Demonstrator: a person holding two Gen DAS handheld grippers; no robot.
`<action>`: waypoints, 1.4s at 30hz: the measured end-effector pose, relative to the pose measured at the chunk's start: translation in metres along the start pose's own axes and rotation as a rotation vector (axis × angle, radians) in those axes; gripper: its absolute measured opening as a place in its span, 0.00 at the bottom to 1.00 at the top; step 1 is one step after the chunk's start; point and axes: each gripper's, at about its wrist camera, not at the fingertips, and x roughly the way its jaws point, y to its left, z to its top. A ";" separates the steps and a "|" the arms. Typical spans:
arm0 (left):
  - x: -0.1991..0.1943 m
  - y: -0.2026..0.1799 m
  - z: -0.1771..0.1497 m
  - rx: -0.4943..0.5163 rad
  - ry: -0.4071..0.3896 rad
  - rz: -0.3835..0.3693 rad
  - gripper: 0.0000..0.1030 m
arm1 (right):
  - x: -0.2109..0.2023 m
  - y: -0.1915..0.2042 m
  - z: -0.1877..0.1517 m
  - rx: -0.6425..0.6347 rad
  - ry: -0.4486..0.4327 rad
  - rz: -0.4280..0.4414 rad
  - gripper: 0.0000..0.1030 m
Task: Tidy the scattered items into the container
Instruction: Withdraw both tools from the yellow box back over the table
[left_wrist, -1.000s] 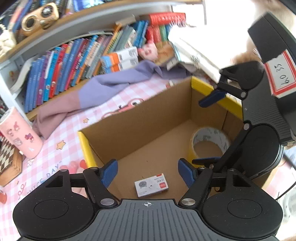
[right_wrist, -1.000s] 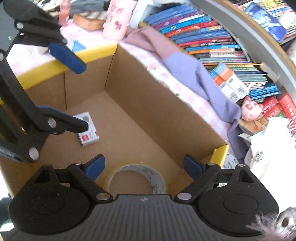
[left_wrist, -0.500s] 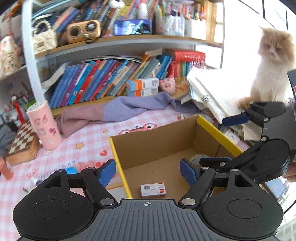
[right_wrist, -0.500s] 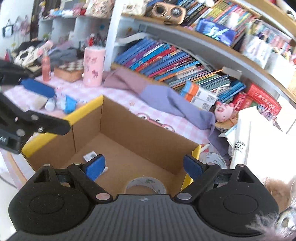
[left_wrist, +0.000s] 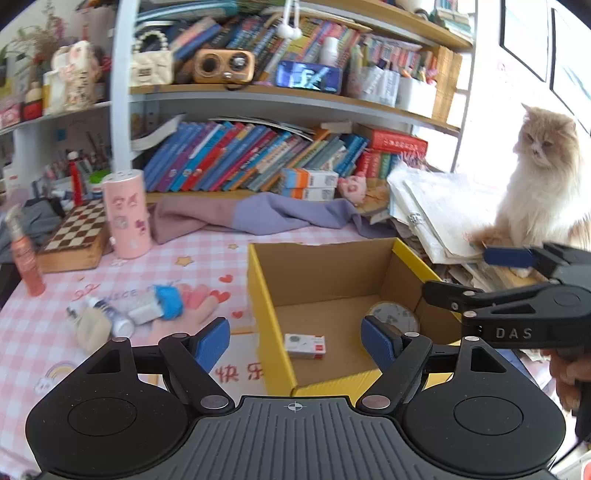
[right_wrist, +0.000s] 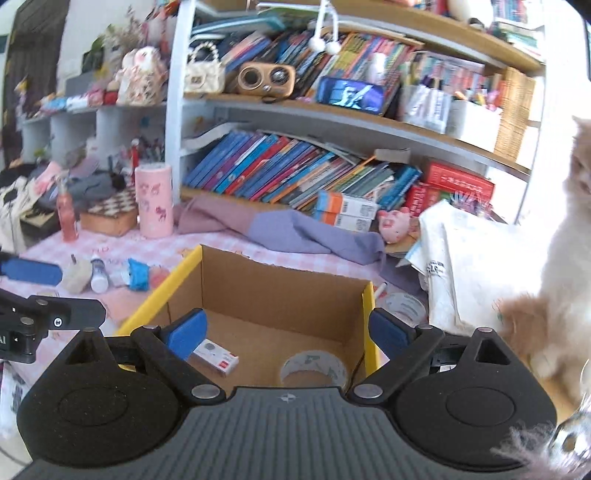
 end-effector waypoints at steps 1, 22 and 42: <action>-0.004 0.004 -0.004 -0.007 -0.010 -0.001 0.78 | -0.005 0.005 -0.003 0.014 -0.005 -0.010 0.92; -0.064 0.068 -0.067 -0.031 0.045 0.049 0.79 | -0.056 0.110 -0.053 0.211 0.054 -0.130 0.92; -0.095 0.112 -0.098 0.010 0.131 0.125 0.86 | -0.062 0.181 -0.077 0.263 0.161 -0.078 0.92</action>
